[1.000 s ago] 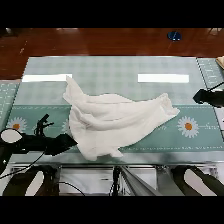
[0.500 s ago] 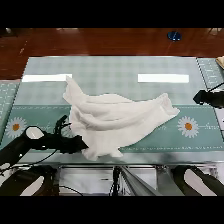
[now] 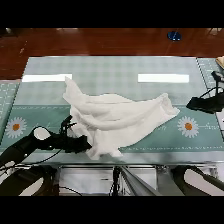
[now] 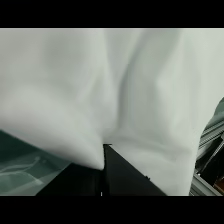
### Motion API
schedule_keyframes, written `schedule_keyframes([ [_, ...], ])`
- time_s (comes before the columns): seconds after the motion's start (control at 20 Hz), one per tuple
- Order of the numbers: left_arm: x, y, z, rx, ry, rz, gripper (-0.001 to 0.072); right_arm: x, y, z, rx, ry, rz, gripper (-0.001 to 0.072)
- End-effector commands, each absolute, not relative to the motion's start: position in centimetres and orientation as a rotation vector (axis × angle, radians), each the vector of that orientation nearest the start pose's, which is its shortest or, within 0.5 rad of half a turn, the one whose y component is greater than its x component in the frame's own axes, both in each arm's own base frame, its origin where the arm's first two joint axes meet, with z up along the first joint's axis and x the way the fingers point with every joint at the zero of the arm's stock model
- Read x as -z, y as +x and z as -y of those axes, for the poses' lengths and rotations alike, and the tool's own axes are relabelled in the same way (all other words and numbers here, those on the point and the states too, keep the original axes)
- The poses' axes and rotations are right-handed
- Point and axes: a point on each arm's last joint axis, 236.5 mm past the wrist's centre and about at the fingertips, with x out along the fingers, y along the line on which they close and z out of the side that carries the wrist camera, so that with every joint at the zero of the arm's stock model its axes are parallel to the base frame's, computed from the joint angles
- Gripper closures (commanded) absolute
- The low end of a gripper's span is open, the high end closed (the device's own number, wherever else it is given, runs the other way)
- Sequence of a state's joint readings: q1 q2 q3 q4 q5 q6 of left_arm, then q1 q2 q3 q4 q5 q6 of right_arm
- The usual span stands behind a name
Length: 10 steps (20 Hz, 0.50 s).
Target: Fold the shirts.
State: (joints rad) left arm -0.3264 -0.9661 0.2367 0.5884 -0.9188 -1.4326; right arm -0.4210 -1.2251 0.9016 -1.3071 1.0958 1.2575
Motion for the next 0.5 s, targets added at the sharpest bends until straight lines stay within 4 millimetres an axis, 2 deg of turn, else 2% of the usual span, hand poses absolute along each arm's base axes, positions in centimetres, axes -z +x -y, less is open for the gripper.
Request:
schedule_keyframes([
  [0.0, 10.0, 12.7, 21.4, 0.489, -0.71, -1.648, 0.068, 7.0, 31.9, 4.7, -0.149, 0.592, -1.374, 0.009],
  [0.05, 10.0, 12.6, 21.4, 0.492, -0.71, -1.651, 0.068, 6.6, 32.7, 4.9, -0.159, 0.673, -1.326, 0.009],
  [0.15, 10.0, 12.6, 21.4, 0.491, -0.71, -1.651, 0.068, 6.0, 33.5, 6.5, -0.133, 0.734, -1.25, 0.009],
  [0.3, 10.0, 12.6, 21.4, 0.492, -0.708, -1.648, 0.068, 6.5, 32.6, 8.8, -0.081, 0.723, -1.251, 0.0091],
  [0.45, 10.0, 12.6, 21.4, 0.492, -0.709, -1.648, 0.068, 7.2, 31.9, 9.3, -0.076, 0.725, -1.274, 0.0097],
])
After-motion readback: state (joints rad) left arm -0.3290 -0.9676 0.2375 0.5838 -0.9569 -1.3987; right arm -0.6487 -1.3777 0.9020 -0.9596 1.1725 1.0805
